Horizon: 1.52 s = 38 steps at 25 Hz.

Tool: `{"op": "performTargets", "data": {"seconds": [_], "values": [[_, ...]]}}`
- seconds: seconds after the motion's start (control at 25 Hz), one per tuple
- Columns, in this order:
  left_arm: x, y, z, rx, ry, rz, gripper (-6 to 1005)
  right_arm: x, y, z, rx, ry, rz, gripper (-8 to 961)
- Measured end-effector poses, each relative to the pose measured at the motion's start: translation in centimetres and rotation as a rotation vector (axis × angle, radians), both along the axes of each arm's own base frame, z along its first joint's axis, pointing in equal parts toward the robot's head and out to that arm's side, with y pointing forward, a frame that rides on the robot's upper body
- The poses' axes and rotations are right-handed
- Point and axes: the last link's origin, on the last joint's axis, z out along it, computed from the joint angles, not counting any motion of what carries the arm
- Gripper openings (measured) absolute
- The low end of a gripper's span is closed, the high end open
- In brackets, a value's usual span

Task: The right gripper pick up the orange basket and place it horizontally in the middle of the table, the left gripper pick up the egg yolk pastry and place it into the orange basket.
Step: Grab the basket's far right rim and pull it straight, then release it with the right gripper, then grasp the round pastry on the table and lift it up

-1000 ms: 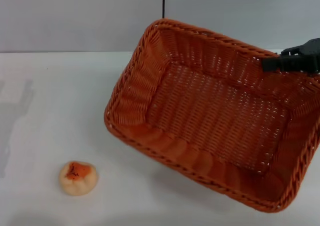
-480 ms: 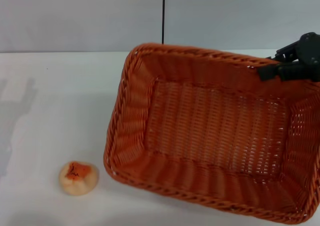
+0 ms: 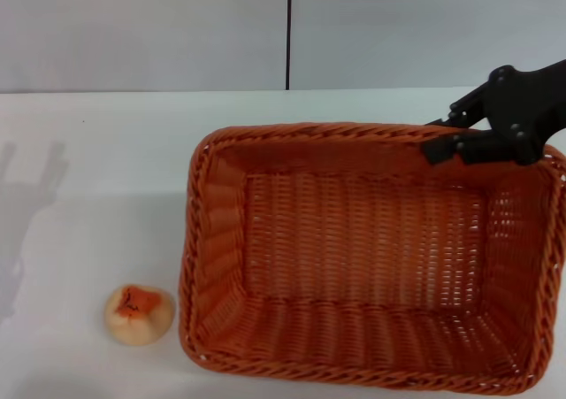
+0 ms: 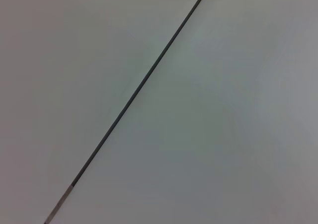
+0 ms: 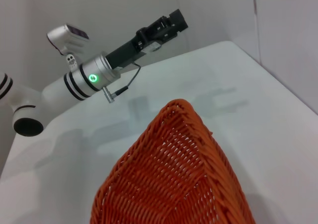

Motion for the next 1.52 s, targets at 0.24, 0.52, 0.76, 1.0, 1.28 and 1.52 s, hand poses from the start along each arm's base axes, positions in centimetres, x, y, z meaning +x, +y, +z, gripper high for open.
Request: {"op": "performTargets", "data": {"seconds": [0.24,0.52,0.76,1.0,1.28,1.52], "values": [[0.0,-0.3,-0.2,-0.005,-0.011,0.002,800,-0.3,0.0,-1.3,-0.009,0.005,0.019,253],[-0.1,-0.4,-0.1,-0.015,-0.023,-0.003,799,-0.3,0.1,-2.5,-0.016,-0.009,0.019,266],[0.0,-0.3,-0.1,-0.015,-0.023,-0.007,797,-0.6,0.5,-3.1,0.002,-0.008,0.014,278],[0.1,0.2,-0.1,-0.021,-0.019,-0.008,796,-1.0,1.5,-3.0,0.063,0.001,0.036,290],[0.1,0.7,-0.3,-0.031,-0.015,-0.003,794,-2.6,2.8,-2.9,0.162,0.073,0.127,502],[0.0,0.6,-0.2,-0.034,-0.006,0.002,793,-2.3,2.9,-1.2,0.335,0.281,0.166,502]]}}
